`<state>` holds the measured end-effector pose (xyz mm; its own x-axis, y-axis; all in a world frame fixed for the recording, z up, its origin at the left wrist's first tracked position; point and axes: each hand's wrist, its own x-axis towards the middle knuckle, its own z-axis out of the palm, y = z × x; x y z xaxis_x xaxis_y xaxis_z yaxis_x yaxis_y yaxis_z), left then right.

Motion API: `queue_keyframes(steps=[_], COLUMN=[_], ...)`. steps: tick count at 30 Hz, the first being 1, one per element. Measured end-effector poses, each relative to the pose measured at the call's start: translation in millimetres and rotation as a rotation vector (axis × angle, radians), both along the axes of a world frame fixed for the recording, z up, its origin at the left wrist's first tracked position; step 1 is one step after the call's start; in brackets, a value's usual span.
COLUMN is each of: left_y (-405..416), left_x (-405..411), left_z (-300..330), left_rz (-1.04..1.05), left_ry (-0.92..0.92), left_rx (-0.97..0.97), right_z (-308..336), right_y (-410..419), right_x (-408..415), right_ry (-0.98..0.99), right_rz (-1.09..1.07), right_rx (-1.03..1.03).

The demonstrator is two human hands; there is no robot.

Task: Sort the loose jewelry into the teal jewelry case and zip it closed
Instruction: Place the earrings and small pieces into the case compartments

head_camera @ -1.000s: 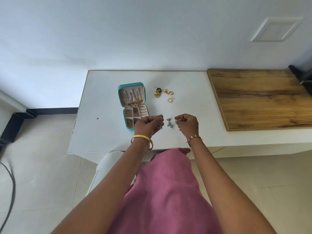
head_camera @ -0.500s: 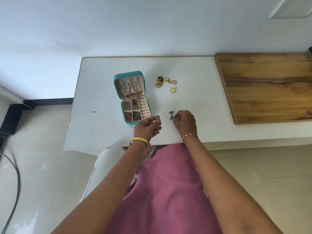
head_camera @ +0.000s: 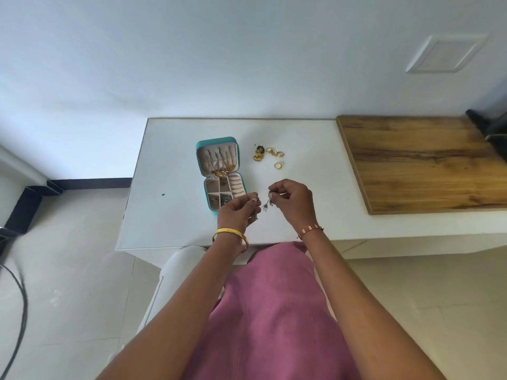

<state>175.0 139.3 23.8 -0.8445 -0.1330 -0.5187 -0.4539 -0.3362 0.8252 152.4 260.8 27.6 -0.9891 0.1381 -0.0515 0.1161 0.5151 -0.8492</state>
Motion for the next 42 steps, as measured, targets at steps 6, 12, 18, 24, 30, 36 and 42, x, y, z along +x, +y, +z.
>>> queue_keyframes(steps=[6, 12, 18, 24, 30, 36, 42], left_y=[-18.6, -36.8, -54.9, -69.9, -85.0, -87.8, -80.3], left_x=[4.7, 6.4, 4.5, -5.1, -27.2, -44.4, -61.1], left_z=[18.7, 35.3, 45.2, 47.2, 40.7, 22.7, -2.2], left_rz=[0.028, 0.073, 0.087, 0.11, 0.096, 0.103, 0.084], left_ry=[0.062, 0.114, 0.197, 0.209, 0.208, 0.151, 0.071], left_rx=[-0.006, -0.03, -0.081, -0.091, -0.102, -0.057, -0.051], right_z=[37.8, 63.4, 73.5, 75.7, 69.6, 46.0, 16.7], right_y=[-17.3, -39.9, -59.4, -73.8, -84.1, -88.1, -86.3], right_x=[4.9, 6.8, 4.5, -4.9, -24.8, -43.9, -62.4], right_ry=[0.059, 0.106, 0.112, 0.11, 0.055, -0.017, -0.066], right_rz=[0.081, 0.164, 0.209, 0.229, 0.235, 0.211, 0.196], right_rx=[-0.045, -0.031, 0.004, -0.002, -0.019, -0.021, 0.0])
